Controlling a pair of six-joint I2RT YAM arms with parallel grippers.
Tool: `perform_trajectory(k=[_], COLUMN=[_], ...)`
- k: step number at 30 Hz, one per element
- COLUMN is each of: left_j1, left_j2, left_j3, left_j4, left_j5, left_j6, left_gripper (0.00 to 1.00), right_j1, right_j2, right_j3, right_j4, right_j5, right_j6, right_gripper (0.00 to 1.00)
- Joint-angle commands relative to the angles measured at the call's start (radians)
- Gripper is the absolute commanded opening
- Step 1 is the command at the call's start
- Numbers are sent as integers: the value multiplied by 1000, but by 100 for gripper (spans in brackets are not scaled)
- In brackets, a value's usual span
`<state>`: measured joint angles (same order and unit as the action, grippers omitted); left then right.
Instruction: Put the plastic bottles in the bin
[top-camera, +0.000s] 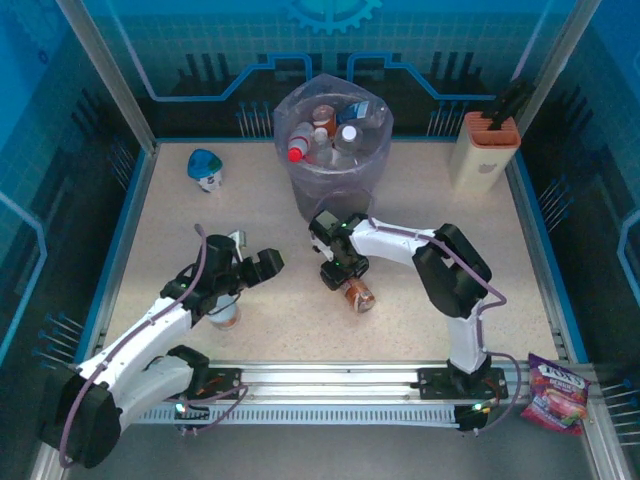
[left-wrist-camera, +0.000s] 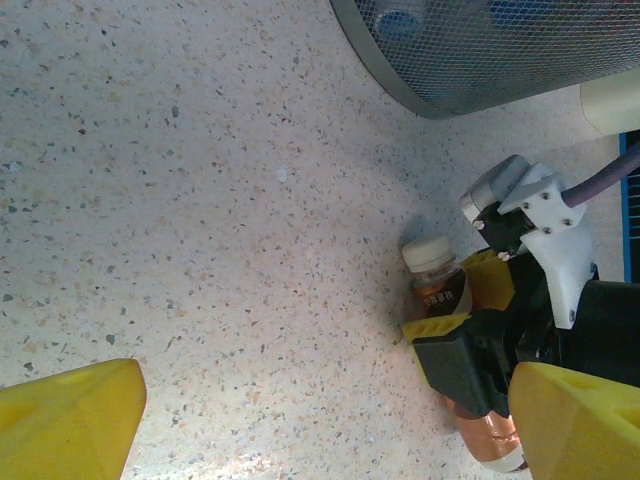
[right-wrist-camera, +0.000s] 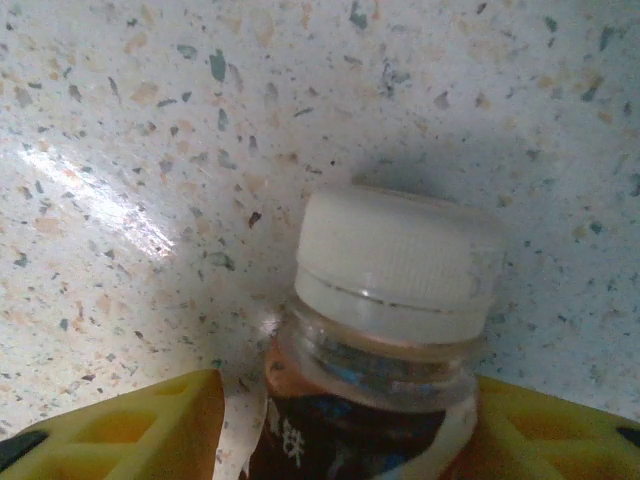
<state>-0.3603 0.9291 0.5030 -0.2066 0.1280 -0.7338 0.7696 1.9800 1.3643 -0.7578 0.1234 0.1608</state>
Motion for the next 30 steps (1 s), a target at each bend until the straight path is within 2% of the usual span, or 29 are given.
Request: perform_trajectory(k=[1,3,7,12,17,19,21,25,30], left_j1=[13,15,15,17,18,20,20,22,21], left_j2=[-10,-8,-1,8,11,14,23,53,36], left_j3=[-6,-6,-6,3,18,27,39,80,104], left_j4=[-19,-15,-4,-8,-8,-12,-11,-30,-59], left_j5=[-1,-4,1,2,7,11,15,41,48], left_j6=[16,15,10,14,11,13,14,17,16], left_gripper=[94,95,94,95,95,95,95,95,94], right_j1=[19,18,19,-4,-26,-39,-60,-170,-285], right_j2=[-28,-57,-114,-245,-428,-487,-533,-546,-436], right_j3=[14,7,1,-3,59,103,156,301,514], right_j4=[4,1,-26,-45,-101,-116,-118,-45,7], right_j5=[-4,-9,-30,-156,-324,-350,-350,-359,-441], right_j6=[-13,-20,-53,-151,-314,-396,-508,-665,-808], right_gripper=[51,44,43,36,33,24,22,22,19])
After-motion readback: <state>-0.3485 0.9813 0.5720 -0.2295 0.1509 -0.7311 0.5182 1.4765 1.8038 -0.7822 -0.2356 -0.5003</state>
